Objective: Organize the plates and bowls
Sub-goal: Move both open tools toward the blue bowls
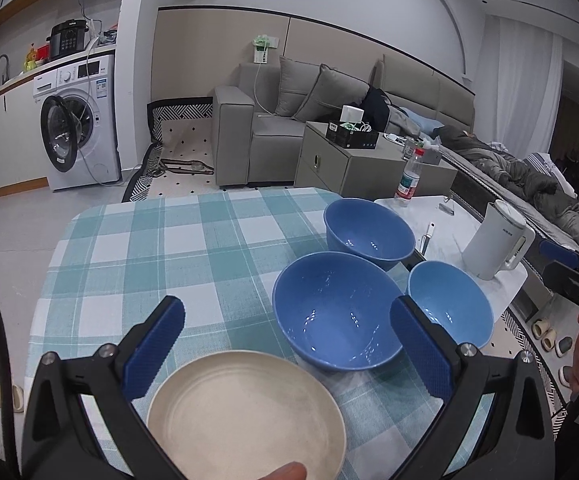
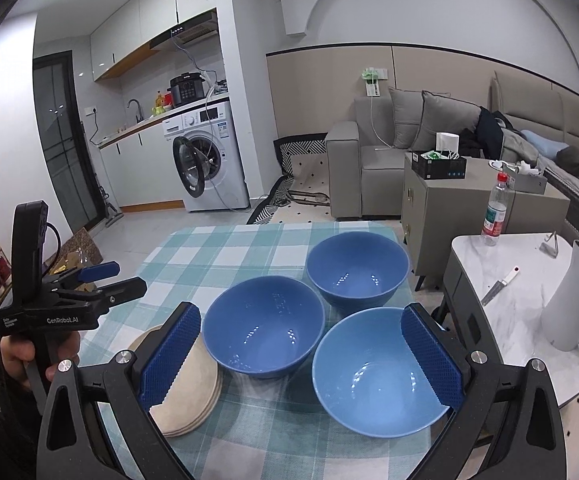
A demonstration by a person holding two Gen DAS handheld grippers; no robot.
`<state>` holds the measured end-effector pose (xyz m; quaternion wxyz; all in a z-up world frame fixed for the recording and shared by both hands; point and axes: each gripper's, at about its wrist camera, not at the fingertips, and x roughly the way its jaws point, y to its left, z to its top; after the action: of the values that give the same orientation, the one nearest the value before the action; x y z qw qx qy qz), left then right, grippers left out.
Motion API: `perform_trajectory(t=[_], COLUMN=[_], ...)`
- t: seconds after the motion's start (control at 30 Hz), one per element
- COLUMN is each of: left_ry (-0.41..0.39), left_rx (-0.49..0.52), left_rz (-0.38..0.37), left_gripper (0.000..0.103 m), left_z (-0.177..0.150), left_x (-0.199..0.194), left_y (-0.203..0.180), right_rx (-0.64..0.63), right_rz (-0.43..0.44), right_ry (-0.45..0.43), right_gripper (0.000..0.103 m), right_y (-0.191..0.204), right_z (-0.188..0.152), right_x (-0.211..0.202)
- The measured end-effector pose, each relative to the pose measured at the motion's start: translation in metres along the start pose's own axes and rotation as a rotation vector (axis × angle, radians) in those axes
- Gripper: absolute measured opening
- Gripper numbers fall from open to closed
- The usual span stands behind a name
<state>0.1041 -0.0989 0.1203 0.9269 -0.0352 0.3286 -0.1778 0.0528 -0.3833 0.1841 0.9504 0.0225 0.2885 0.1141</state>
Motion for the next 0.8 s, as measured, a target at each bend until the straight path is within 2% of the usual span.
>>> perform_trajectory(t=[0.4, 0.8], left_ry=[0.037, 0.088], left_rx=[0.045, 0.051], left_rz=[0.012, -0.027], left_gripper=[0.103, 0.103], left_z=[0.023, 0.042], left_x=[0.038, 0.078], left_y=[-0.015, -0.02], right_rx=[0.065, 0.112], right_rz=[-0.034, -0.076], right_ry=[0.028, 0.054], right_gripper=[0.102, 0.102], right_y=[-0.026, -0.049], right_z=[0.019, 0.028], right_x=[0.033, 0.065])
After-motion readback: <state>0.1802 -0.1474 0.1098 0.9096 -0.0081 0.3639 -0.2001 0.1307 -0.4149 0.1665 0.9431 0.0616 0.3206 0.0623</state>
